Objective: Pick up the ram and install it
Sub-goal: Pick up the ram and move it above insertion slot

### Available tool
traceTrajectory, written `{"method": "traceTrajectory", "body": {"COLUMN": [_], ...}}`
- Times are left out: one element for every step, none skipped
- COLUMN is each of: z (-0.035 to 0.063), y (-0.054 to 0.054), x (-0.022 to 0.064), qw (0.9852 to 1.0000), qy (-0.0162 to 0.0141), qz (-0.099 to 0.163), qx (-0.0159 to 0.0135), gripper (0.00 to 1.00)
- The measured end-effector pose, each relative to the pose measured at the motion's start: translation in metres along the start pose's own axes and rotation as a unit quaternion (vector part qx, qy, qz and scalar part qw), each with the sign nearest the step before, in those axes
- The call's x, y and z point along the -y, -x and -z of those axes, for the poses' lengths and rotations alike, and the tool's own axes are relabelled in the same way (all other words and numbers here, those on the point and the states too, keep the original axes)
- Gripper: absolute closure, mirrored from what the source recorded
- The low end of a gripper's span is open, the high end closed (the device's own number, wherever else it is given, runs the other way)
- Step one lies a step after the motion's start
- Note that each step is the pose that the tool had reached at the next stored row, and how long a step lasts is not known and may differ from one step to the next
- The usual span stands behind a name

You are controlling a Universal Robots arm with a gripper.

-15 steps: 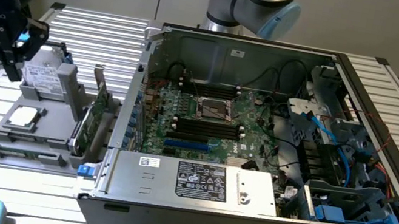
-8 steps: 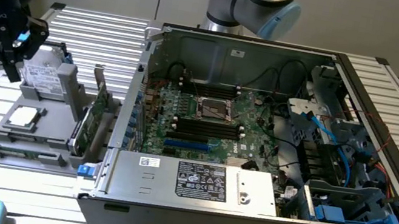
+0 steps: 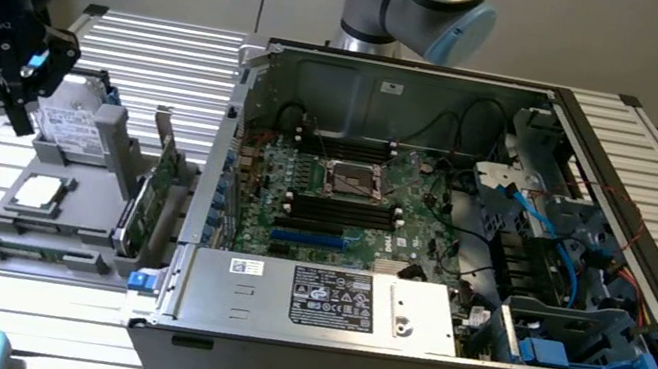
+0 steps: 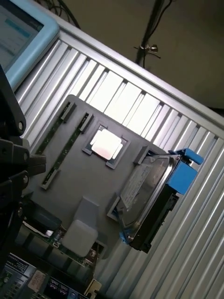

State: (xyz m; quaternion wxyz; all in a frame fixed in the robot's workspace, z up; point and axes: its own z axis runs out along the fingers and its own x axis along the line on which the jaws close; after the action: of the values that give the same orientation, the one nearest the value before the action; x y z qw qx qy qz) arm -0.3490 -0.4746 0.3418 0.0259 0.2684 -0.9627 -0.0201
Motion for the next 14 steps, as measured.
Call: {"method": "traceTrajectory", "body": {"z": [-0.0001,0.0000,-0.0001,0.0000,0.0000,0.0000,0.0000,-0.0001,0.0000,-0.0001,-0.0001,-0.0001,-0.0001,-0.0002], "y": [0.0000,0.0000,0.0000,0.0000,-0.0001,-0.0001,-0.0001,0.0000,-0.0001,0.0000,0.0000,0.0000,0.0000,-0.0001], "x": [0.0000,0.0001,0.0001,0.0001,0.0001,0.0001,0.0001,0.0001,0.0001,0.0001,0.0001,0.0001,0.0001,0.0001], "qw": [1.0000,0.9998,0.9996,0.9993,0.9990,0.9985,0.9980,0.9974,0.9966,0.9959,0.9950,0.9941,0.9930,0.9919], "qy": [-0.0003,-0.0007,-0.0011,-0.0014,-0.0018,-0.0021,-0.0025,-0.0028,-0.0032,-0.0035,-0.0039,-0.0042,-0.0046,-0.0049], "qz": [0.009,0.018,0.028,0.037,0.045,0.054,0.063,0.072,0.082,0.091,0.099,0.108,0.118,0.127], "qx": [-0.0004,-0.0009,-0.0014,-0.0019,-0.0024,-0.0029,-0.0034,-0.0038,-0.0043,-0.0048,-0.0052,-0.0057,-0.0062,-0.0067], "gripper": [0.89,0.89,0.89,0.89,0.89,0.89,0.89,0.89,0.89,0.89,0.89,0.89,0.89,0.89]}}
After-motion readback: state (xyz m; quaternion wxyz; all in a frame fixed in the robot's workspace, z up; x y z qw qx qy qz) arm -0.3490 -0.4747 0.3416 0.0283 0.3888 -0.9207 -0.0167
